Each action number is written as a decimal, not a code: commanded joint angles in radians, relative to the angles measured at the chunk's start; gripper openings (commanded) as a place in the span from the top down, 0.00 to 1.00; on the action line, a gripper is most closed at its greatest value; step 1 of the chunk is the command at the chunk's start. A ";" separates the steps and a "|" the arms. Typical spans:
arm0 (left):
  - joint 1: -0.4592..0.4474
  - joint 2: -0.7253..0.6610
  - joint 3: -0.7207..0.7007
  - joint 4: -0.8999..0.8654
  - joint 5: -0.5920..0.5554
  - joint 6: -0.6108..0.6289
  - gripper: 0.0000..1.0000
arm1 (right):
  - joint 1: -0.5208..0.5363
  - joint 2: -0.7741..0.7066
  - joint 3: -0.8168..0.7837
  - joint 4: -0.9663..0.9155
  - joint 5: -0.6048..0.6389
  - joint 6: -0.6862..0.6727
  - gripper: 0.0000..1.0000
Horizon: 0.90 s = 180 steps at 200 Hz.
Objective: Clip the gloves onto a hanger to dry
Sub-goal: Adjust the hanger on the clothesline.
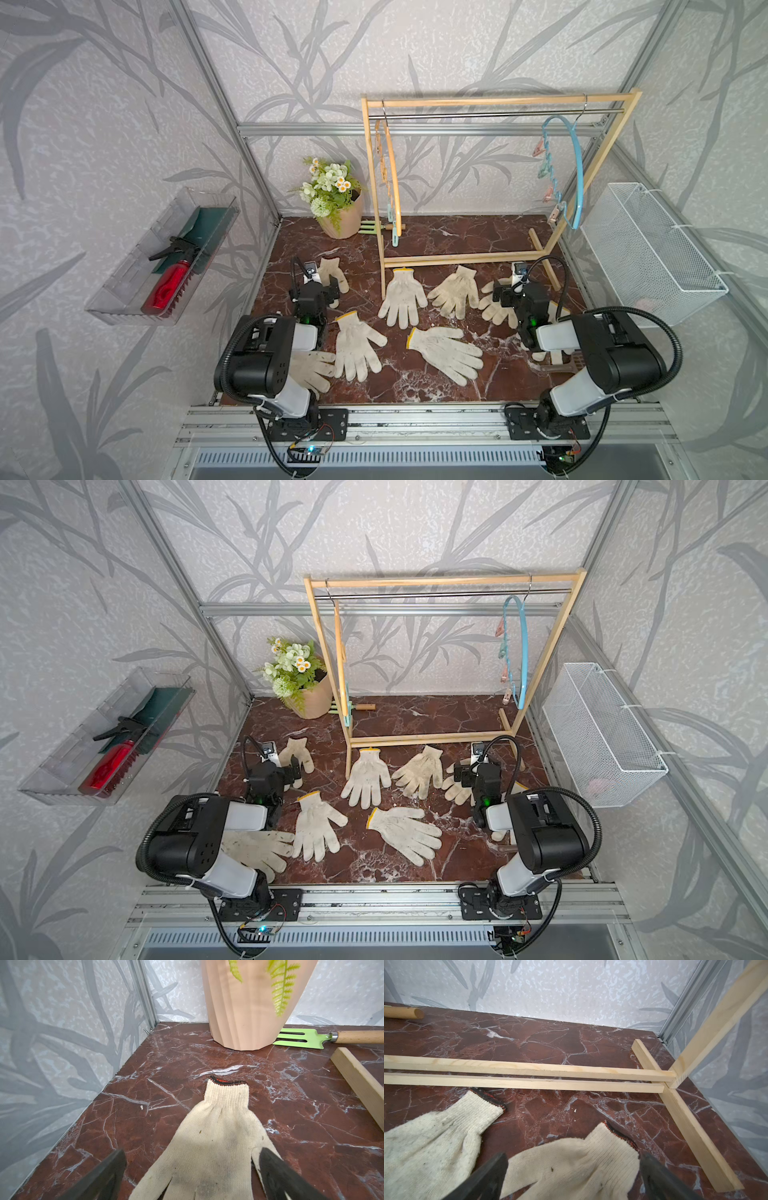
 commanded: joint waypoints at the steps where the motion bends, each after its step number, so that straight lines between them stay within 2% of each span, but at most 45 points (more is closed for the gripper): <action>1: 0.003 0.002 0.009 0.016 -0.002 -0.008 0.01 | 0.005 -0.008 0.017 0.006 -0.007 -0.004 0.01; 161: 0.026 -0.004 0.014 -0.002 0.034 -0.027 0.01 | 0.005 -0.008 0.018 0.004 -0.007 -0.004 0.01; 180: 0.025 -0.022 0.008 -0.005 0.030 -0.022 0.01 | 0.005 -0.008 -0.007 0.055 0.009 0.003 0.01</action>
